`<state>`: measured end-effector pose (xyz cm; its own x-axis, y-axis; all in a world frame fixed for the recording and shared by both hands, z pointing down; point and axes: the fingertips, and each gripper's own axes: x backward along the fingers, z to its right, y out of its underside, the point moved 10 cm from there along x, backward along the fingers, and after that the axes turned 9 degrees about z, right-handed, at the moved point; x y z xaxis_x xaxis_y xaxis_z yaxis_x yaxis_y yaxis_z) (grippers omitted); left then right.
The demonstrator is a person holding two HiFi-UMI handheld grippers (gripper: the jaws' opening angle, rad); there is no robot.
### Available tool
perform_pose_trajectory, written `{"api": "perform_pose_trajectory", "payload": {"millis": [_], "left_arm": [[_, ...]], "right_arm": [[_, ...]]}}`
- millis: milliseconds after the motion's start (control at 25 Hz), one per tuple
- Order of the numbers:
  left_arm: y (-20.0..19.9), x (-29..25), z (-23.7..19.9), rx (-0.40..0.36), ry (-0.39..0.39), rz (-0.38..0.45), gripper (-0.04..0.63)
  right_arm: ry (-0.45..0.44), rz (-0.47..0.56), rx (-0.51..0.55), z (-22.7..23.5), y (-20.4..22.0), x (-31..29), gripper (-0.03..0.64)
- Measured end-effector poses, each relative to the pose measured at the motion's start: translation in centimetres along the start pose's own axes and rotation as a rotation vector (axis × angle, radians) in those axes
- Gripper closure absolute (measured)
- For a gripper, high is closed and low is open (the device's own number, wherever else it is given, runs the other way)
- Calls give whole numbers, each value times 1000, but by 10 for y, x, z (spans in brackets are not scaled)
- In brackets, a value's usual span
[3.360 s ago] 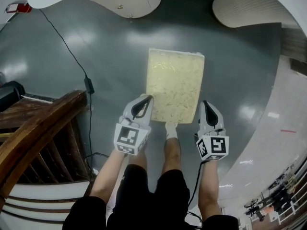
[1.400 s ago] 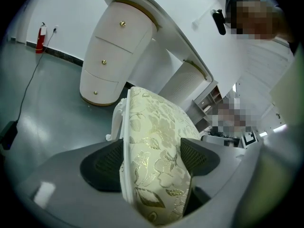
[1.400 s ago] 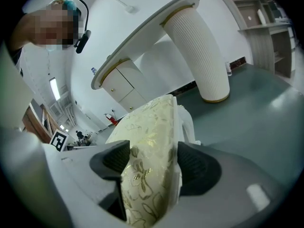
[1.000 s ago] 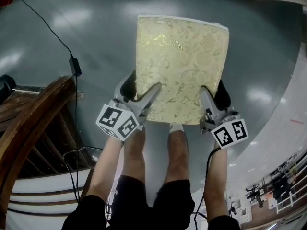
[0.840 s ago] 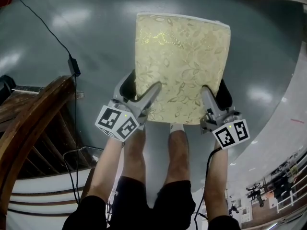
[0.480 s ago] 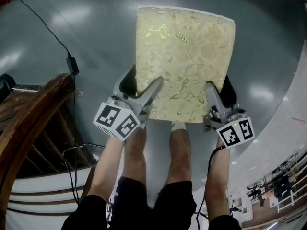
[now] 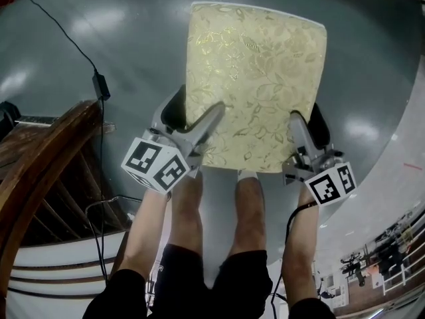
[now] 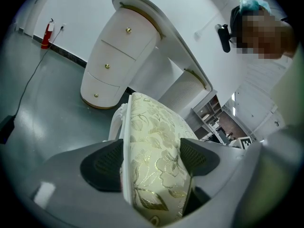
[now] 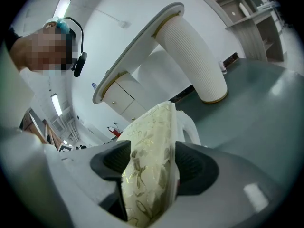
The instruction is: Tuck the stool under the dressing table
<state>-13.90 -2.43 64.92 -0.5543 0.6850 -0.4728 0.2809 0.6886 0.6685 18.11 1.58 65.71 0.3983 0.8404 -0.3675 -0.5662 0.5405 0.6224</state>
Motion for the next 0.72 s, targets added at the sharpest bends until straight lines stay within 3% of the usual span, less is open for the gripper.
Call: {"api": "perform_pose_trajectory", "payload": {"millis": [720], "left_arm": [[5, 2, 1, -23, 12, 31, 209]], "right_arm": [[-32, 16, 40, 1, 2, 1, 321]]}}
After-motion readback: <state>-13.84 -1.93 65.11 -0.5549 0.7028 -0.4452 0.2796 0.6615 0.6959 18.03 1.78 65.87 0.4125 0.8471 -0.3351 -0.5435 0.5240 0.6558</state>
